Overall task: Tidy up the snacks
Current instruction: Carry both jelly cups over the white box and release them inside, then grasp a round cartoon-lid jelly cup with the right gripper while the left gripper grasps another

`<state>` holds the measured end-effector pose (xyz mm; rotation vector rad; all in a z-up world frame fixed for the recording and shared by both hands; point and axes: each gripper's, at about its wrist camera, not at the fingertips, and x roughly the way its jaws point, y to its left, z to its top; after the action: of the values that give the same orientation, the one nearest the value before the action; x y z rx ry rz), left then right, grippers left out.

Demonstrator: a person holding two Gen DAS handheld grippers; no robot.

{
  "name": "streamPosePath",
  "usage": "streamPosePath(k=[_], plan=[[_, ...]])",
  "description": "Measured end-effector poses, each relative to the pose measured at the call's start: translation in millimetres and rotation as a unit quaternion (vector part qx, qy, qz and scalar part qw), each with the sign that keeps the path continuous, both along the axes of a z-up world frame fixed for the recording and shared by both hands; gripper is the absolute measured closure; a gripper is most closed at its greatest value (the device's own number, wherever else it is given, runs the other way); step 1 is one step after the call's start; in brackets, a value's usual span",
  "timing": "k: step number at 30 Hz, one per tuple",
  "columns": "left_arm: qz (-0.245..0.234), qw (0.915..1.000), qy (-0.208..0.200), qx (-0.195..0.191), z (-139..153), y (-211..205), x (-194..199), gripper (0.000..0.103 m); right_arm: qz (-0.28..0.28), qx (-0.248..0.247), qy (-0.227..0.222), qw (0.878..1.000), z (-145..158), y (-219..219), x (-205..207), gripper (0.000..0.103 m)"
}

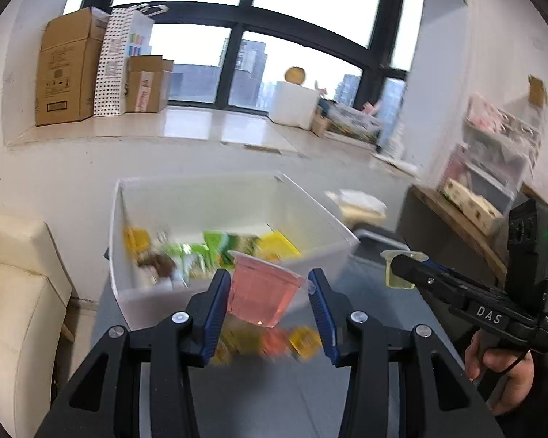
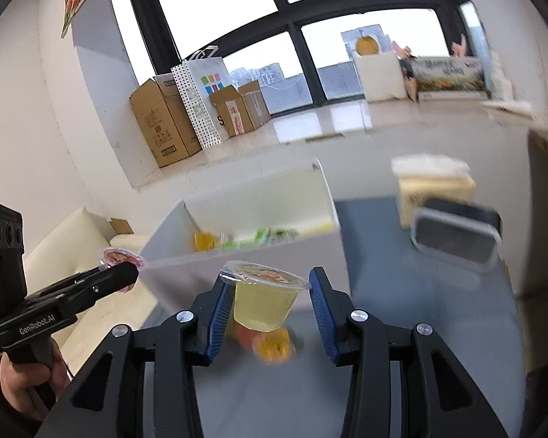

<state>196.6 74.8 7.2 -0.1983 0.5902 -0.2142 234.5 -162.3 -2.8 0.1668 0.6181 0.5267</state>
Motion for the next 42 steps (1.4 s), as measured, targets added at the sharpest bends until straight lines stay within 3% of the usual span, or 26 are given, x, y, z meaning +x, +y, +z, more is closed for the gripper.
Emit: streamPosePath(k=[5, 10, 11, 12, 13, 14, 15, 29, 34, 42], plan=[[0.013, 0.9999, -0.001, 0.003, 7.8, 24.0, 49.5, 0.054, 0.006, -0.010, 0.003, 1.000, 18.4, 35.7, 56.2, 0.057], [0.012, 0.9995, 0.016, 0.024, -0.4, 31.9, 82.7, 0.053, 0.001, -0.048, 0.014, 0.999, 14.2, 59.5, 96.1, 0.057], [0.013, 0.9992, 0.024, 0.029, -3.5, 31.9, 86.3, 0.045, 0.002, -0.050, 0.024, 0.998, 10.7, 62.7, 103.0, 0.056], [0.013, 0.9987, 0.034, 0.036, -8.4, 32.5, 89.5, 0.037, 0.003, -0.053, 0.029, 0.998, 8.4, 65.0, 107.5, 0.050], [0.013, 0.9985, 0.037, 0.039, -11.4, 32.6, 89.8, 0.015, 0.003, -0.058, 0.035, 0.998, 5.8, 67.2, 111.3, 0.038], [0.015, 0.9983, 0.038, 0.041, -13.8, 32.9, 89.6, 0.000, 0.000, -0.063, 0.042, 0.997, 3.3, 68.5, 113.9, 0.012], [0.022, 0.9982, 0.034, 0.045, -16.9, 34.4, 87.8, 0.000, -0.006, -0.060, 0.038, 0.997, 2.4, 66.8, 112.9, 0.002], [0.020, 0.9979, 0.048, 0.039, -18.0, 35.3, 59.5, 0.000, -0.015, -0.022, 0.011, 1.000, 18.5, 31.2, 82.1, 0.000], [0.011, 0.9985, 0.031, 0.044, -13.7, 24.8, 21.7, 0.000, -0.001, -0.019, 0.001, 1.000, 18.9, 20.1, 47.2, 0.000], [0.004, 0.9987, 0.035, 0.037, -31.9, 9.1, -42.3, 0.000, 0.017, -0.028, 0.006, 0.999, -13.0, 4.6, -18.6, 0.000]])
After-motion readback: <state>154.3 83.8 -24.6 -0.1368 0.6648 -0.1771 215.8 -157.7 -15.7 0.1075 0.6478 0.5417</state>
